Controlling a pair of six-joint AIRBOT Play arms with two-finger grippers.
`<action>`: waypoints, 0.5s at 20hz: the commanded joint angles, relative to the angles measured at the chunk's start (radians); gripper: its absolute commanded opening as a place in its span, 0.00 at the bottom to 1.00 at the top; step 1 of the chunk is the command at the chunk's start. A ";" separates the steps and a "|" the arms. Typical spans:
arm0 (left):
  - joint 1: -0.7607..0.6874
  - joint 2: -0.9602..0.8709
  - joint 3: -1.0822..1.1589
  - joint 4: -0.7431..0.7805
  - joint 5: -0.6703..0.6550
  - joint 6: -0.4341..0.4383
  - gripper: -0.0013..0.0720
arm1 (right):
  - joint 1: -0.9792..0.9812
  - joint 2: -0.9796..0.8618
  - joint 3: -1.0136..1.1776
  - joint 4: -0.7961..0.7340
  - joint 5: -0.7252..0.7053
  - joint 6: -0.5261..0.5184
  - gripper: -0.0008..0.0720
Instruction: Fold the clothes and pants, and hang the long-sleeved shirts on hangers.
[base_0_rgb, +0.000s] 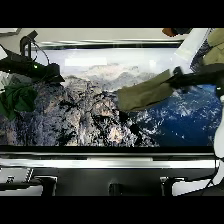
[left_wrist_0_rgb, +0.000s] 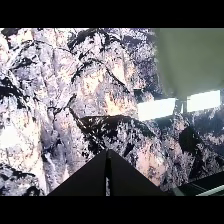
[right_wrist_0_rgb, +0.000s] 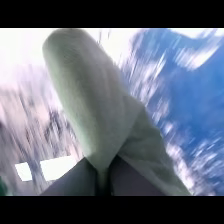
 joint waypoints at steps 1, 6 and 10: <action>0.001 0.000 0.000 0.000 0.000 0.002 0.04 | -0.140 0.001 0.090 -0.050 -0.003 0.104 0.05; 0.002 0.000 0.000 0.000 -0.003 0.027 0.04 | -0.324 0.026 0.132 -0.151 -0.044 0.160 0.05; 0.002 0.000 0.000 0.000 -0.003 0.027 0.04 | -0.417 0.080 0.132 -0.414 -0.150 0.220 0.05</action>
